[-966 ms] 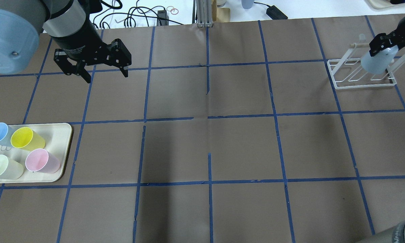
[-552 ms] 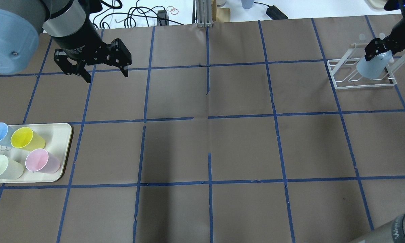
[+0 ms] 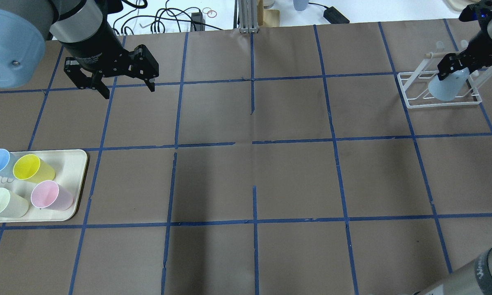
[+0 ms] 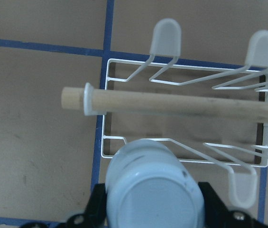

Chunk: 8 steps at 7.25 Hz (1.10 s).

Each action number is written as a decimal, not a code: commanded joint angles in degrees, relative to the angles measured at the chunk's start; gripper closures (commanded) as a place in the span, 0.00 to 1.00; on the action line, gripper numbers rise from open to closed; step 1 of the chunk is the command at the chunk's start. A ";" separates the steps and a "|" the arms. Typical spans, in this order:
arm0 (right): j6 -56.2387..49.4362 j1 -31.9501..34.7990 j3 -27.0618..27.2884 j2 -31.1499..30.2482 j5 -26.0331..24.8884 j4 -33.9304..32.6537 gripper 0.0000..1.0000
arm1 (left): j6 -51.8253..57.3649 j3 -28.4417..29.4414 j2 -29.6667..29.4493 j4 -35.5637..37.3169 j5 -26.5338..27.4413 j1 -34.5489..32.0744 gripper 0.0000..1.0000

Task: Transfer IKEA cup to right arm and place on rack

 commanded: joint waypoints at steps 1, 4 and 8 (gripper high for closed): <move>0.07 0.00 0.01 0.77 0.06 -0.09 0.78 | 0.00 -0.19 0.00 0.00 0.23 0.25 0.00; -0.19 -0.09 0.10 1.47 -1.08 -3.25 0.00 | 0.00 0.08 0.00 0.00 -0.21 -0.02 0.00; -0.02 0.09 0.01 -3.69 -0.91 1.02 0.00 | 0.00 -0.10 0.09 0.00 -0.12 -0.02 0.00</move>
